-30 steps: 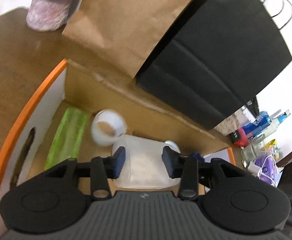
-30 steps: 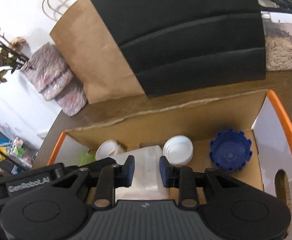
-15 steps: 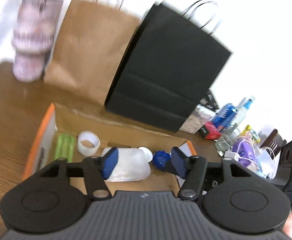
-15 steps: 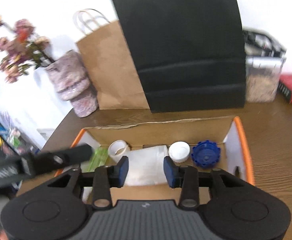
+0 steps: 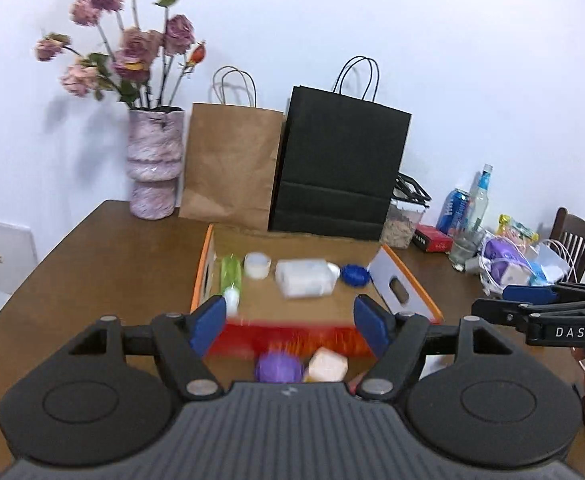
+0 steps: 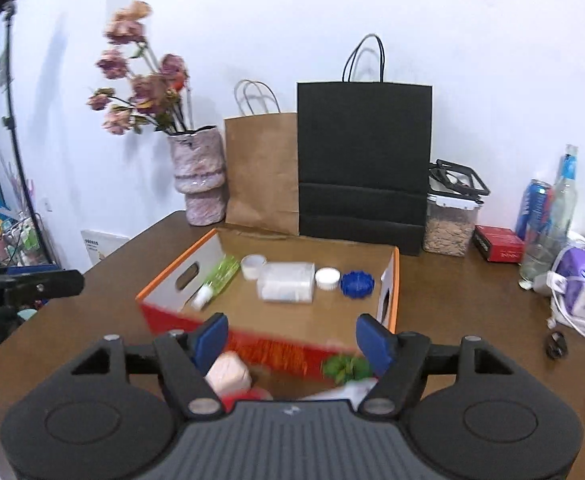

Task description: Organize rigid objects

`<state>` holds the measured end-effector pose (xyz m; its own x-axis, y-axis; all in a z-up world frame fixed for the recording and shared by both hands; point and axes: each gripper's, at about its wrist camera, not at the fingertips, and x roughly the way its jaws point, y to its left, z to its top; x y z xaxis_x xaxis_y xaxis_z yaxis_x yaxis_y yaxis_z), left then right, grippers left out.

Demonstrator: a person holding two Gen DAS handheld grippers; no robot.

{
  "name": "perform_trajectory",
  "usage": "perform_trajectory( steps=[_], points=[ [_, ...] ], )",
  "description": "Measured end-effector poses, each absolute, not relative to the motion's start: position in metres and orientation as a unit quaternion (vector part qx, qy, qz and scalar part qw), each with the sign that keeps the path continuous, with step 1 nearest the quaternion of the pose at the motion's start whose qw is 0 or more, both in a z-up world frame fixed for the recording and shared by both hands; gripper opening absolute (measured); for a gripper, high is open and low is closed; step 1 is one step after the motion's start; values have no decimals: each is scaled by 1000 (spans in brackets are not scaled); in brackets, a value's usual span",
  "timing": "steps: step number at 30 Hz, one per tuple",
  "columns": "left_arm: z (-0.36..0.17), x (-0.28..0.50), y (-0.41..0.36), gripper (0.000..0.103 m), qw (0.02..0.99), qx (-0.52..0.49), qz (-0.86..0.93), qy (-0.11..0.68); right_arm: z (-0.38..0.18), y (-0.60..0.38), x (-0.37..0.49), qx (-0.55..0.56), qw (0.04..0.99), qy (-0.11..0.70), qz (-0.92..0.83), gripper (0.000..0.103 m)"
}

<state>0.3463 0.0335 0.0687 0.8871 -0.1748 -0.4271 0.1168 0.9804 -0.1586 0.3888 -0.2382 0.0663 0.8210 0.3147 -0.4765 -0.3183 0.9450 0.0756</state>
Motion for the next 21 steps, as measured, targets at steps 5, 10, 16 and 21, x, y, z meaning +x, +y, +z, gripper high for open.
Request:
perform_trajectory(
  steps=[5,10,16,21],
  points=[
    [38,264,32,77,973,-60,-68,214,32,-236,304,-22,962,217,166,73],
    [5,199,25,77,970,-71,-49,227,0,-240,236,8,962,213,168,74],
    [-19,146,19,78,961,-77,-26,266,-34,-260,184,51,959,233,153,74],
    [-18,135,10,79,964,-53,-24,260,-40,-272,173,51,959,232,156,74]
  ],
)
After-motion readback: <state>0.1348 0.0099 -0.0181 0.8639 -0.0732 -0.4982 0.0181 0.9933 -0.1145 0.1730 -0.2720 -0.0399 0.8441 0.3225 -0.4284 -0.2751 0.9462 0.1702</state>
